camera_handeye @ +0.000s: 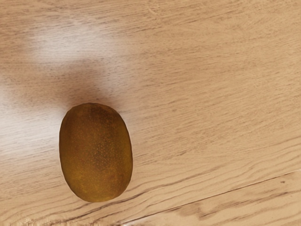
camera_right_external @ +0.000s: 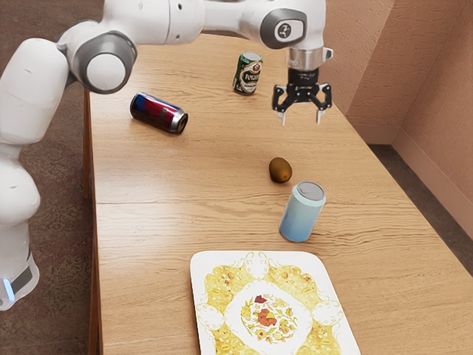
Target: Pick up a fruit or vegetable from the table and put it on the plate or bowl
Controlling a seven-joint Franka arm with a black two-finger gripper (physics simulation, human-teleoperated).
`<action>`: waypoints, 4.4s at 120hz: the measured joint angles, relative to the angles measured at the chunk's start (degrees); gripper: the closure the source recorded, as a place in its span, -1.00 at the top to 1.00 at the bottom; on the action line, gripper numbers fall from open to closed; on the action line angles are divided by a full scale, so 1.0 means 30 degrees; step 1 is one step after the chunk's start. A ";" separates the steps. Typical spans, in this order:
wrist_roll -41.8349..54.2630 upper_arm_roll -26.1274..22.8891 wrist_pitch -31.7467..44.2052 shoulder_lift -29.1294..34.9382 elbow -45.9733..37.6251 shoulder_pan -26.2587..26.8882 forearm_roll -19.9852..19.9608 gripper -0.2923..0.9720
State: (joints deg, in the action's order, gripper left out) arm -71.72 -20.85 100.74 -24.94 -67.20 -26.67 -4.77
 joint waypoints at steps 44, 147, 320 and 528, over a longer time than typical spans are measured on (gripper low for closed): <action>-0.3787 0.0700 -0.0399 0.0985 -0.2107 0.0713 -0.0449 0.54; -0.4180 0.1219 -0.1399 0.1062 -0.3303 -0.0428 -0.0616 0.54; -0.4077 -0.1170 -0.3167 0.0642 -0.2561 -0.1914 -0.0931 0.54; -0.2592 -0.2135 -0.4729 -0.4446 0.4216 0.0051 0.3051 0.54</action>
State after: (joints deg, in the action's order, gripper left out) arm -79.49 -27.25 86.55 -38.28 -54.55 -26.52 4.39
